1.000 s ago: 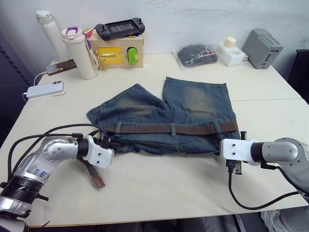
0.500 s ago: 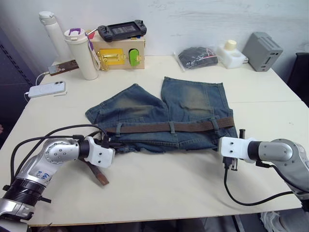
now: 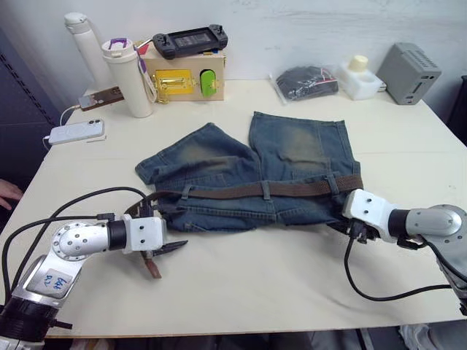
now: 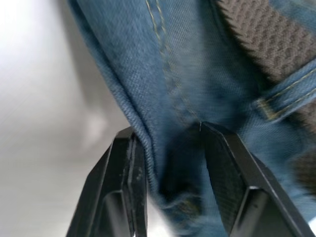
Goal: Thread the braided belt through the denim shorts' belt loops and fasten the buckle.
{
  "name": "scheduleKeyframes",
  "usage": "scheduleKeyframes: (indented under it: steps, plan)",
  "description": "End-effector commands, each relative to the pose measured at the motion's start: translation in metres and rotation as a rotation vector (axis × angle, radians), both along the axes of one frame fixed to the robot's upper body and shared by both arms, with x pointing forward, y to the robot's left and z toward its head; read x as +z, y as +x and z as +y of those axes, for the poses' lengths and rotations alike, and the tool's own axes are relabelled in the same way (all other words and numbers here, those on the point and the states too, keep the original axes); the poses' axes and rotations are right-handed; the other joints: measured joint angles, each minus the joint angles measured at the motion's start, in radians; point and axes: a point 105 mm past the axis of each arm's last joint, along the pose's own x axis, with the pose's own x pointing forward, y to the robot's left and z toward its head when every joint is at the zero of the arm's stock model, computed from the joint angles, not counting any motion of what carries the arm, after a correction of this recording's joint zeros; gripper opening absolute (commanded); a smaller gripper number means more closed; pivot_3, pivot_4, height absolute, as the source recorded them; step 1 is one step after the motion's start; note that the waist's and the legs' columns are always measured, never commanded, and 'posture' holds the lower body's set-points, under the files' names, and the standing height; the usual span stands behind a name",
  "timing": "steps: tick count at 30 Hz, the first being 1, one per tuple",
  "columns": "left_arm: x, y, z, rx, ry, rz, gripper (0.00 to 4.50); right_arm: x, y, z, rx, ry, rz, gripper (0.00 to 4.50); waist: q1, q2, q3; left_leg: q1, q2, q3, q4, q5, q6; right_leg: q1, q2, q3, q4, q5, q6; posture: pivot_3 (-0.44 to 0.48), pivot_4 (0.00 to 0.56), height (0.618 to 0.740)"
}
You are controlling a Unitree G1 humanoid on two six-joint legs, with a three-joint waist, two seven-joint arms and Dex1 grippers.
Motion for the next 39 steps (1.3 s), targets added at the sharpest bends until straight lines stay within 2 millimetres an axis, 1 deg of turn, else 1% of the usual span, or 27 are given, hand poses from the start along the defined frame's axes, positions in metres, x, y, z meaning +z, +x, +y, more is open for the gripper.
scheduleKeyframes:
  steps: [1,2,4,7,8,11,14,15,16,17,18,19,20,21,22,23,24,25,26,29,31,32,34,37,39]
  plan:
    - [0.032,-0.001,0.001,0.078,-0.144,-0.031,3.88,0.048,0.013,0.005,-0.064,0.174,-0.151,2.05,-0.004,0.005,0.003,0.000,0.000,0.001,0.000,0.000,0.000,0.000,0.000,0.001,0.000,0.000,0.000,0.000,0.150,0.645]
    - [0.036,0.002,0.003,0.123,-0.198,-0.027,3.88,0.054,0.019,0.004,-0.108,0.219,-0.178,2.05,-0.005,0.006,0.004,0.000,0.000,0.002,-0.001,0.000,0.000,-0.001,0.000,0.001,0.000,0.000,0.000,0.000,0.150,0.645]
    - [0.041,0.008,0.011,0.228,-0.292,-0.029,3.88,0.059,0.030,-0.002,-0.193,0.276,-0.210,2.05,-0.005,0.006,0.004,0.001,0.001,0.002,-0.003,0.000,0.000,-0.001,0.000,0.001,0.000,0.000,0.000,0.000,0.150,0.645]
    - [0.047,0.015,0.016,0.366,-0.453,-0.019,3.88,0.066,0.039,-0.002,-0.259,0.322,-0.258,2.05,-0.003,0.006,0.005,0.002,0.001,0.002,-0.003,0.000,0.000,0.000,0.000,0.001,0.000,0.000,0.000,0.000,0.150,0.645]
    - [0.050,0.016,0.017,0.404,-0.534,-0.007,3.88,0.068,0.041,0.000,-0.275,0.342,-0.269,2.05,-0.002,0.006,0.005,0.001,0.001,0.001,-0.003,0.000,0.000,0.000,0.000,0.001,0.000,0.000,0.000,0.000,0.150,0.645]
    - [0.054,0.011,0.015,0.475,-0.697,0.043,3.88,0.070,0.044,0.007,-0.287,0.370,-0.287,2.05,-0.003,0.006,0.005,0.002,0.000,0.001,-0.002,0.001,0.001,0.000,0.000,0.002,0.000,0.000,0.001,0.000,0.150,0.645]
    - [0.061,0.006,0.015,0.511,-0.794,0.071,3.88,0.068,0.043,0.014,-0.267,0.370,-0.275,2.05,-0.004,0.005,0.005,0.002,-0.001,0.001,-0.003,0.001,0.001,0.001,0.000,0.002,0.000,0.000,0.001,0.000,0.150,0.645]
    - [0.063,0.005,0.016,0.516,-0.806,0.078,3.88,0.067,0.042,0.015,-0.260,0.365,-0.269,2.05,-0.006,0.003,0.007,0.000,-0.001,0.000,-0.003,0.002,0.001,0.004,-0.003,0.000,-0.001,0.000,0.001,0.000,0.150,0.645]
    - [0.064,0.004,0.017,0.521,-0.810,0.084,3.88,0.066,0.042,0.016,-0.253,0.360,-0.265,2.05,-0.018,0.005,0.007,-0.007,-0.004,0.002,-0.002,0.005,0.006,0.020,-0.020,-0.017,-0.016,-0.010,0.019,0.000,0.150,0.645]
    - [0.065,0.002,0.018,0.522,-0.811,0.096,3.88,0.066,0.041,0.017,-0.244,0.353,-0.262,2.05,-0.034,0.012,0.008,-0.016,0.011,0.033,0.002,0.007,0.017,0.029,-0.043,-0.044,-0.015,-0.012,0.024,0.000,0.150,0.645]
    - [0.066,-0.001,0.019,0.520,-0.811,0.110,3.88,0.066,0.040,0.017,-0.236,0.347,-0.257,2.05,-0.035,0.018,0.010,-0.024,0.033,0.065,0.002,0.011,0.024,0.043,-0.061,-0.075,-0.018,-0.013,0.022,0.000,0.150,0.645]
    - [0.066,-0.003,0.019,0.517,-0.814,0.131,3.88,0.066,0.039,0.017,-0.227,0.343,-0.249,2.05,-0.034,0.023,0.012,-0.020,0.030,0.062,-0.003,0.019,0.025,0.055,-0.068,-0.098,-0.022,-0.013,0.021,0.000,0.150,0.645]
    - [0.065,-0.006,0.020,0.516,-0.821,0.151,3.88,0.065,0.038,0.015,-0.232,0.342,-0.227,2.05,-0.036,0.029,0.016,-0.013,0.013,0.043,-0.011,0.027,0.025,0.058,-0.057,-0.101,-0.015,-0.011,0.000,0.000,0.150,0.645]
    - [0.065,-0.008,0.024,0.528,-0.834,0.166,3.88,0.067,0.036,0.014,-0.224,0.336,-0.221,2.05,-0.019,0.029,0.021,-0.010,-0.001,0.018,-0.016,0.038,0.025,0.040,-0.027,-0.069,0.016,-0.001,-0.049,0.000,0.150,0.645]
    - [0.063,-0.011,0.030,0.553,-0.850,0.189,3.88,0.068,0.033,0.013,-0.203,0.334,-0.202,2.05,-0.005,0.027,0.022,-0.009,0.007,0.017,-0.016,0.039,0.023,0.004,0.037,-0.027,0.051,0.029,-0.047,0.000,0.150,0.645]
    - [0.061,-0.013,0.035,0.571,-0.864,0.213,3.88,0.072,0.029,0.012,-0.178,0.329,-0.198,2.05,0.016,0.024,0.023,-0.009,0.004,0.016,-0.016,0.039,0.023,-0.001,0.049,-0.025,0.035,0.028,-0.045,0.000,0.150,0.645]
    - [0.059,-0.017,0.039,0.580,-0.885,0.243,3.88,0.077,0.027,0.010,-0.168,0.337,-0.197,2.05,0.032,0.019,0.023,-0.016,-0.001,0.016,-0.010,0.039,0.022,-0.002,0.032,-0.016,0.020,0.019,-0.036,0.000,0.150,0.645]
    - [0.057,-0.020,0.041,0.584,-0.908,0.279,3.88,0.082,0.025,0.009,-0.158,0.347,-0.191,2.05,0.036,0.020,0.023,-0.028,-0.001,0.022,-0.006,0.038,0.021,0.002,0.029,-0.017,0.007,-0.001,-0.036,0.000,0.150,0.645]
    - [0.055,-0.024,0.041,0.584,-0.926,0.306,3.88,0.085,0.022,0.011,-0.127,0.350,-0.187,2.05,0.037,0.019,0.024,-0.034,-0.001,0.021,-0.003,0.040,0.020,-0.001,0.029,-0.018,0.007,-0.002,-0.034,0.000,0.150,0.645]
    - [0.053,-0.027,0.034,0.569,-0.991,0.378,3.88,0.092,0.020,0.017,-0.079,0.368,-0.180,2.05,0.034,0.019,0.024,-0.033,-0.001,0.023,-0.002,0.042,0.019,0.001,0.029,-0.018,0.005,-0.003,-0.035,0.000,0.150,0.645]
    - [0.053,-0.026,0.021,0.533,-1.031,0.426,3.88,0.092,0.022,0.020,-0.074,0.377,-0.178,2.05,0.031,0.019,0.024,-0.033,-0.001,0.024,-0.004,0.044,0.019,0.001,0.026,-0.020,0.004,-0.004,-0.037,0.000,0.150,0.645]
    - [0.050,-0.024,0.010,0.518,-1.047,0.473,3.88,0.090,0.025,0.019,-0.089,0.376,-0.183,2.05,0.030,0.019,0.024,-0.033,-0.001,0.025,-0.004,0.044,0.019,0.001,0.025,-0.022,0.004,-0.004,-0.038,0.000,0.150,0.645]
    - [0.043,-0.021,-0.003,0.520,-1.077,0.556,3.88,0.088,0.029,0.016,-0.112,0.376,-0.194,2.05,0.029,0.019,0.024,-0.033,-0.001,0.025,-0.004,0.044,0.019,0.001,0.024,-0.022,0.005,-0.005,-0.038,0.000,0.150,0.645]
    - [0.034,-0.016,-0.008,0.567,-1.124,0.645,3.88,0.092,0.032,0.013,-0.137,0.392,-0.218,2.05,0.022,0.019,0.024,-0.032,-0.001,0.026,-0.007,0.044,0.019,0.000,0.023,-0.022,0.005,-0.004,-0.037,0.000,0.150,0.645]
    - [0.024,-0.011,-0.008,0.638,-1.163,0.713,3.88,0.095,0.034,0.009,-0.155,0.401,-0.237,2.05,0.019,0.019,0.024,-0.031,-0.001,0.026,-0.009,0.044,0.019,0.000,0.023,-0.022,0.006,-0.004,-0.037,0.000,0.150,0.645]
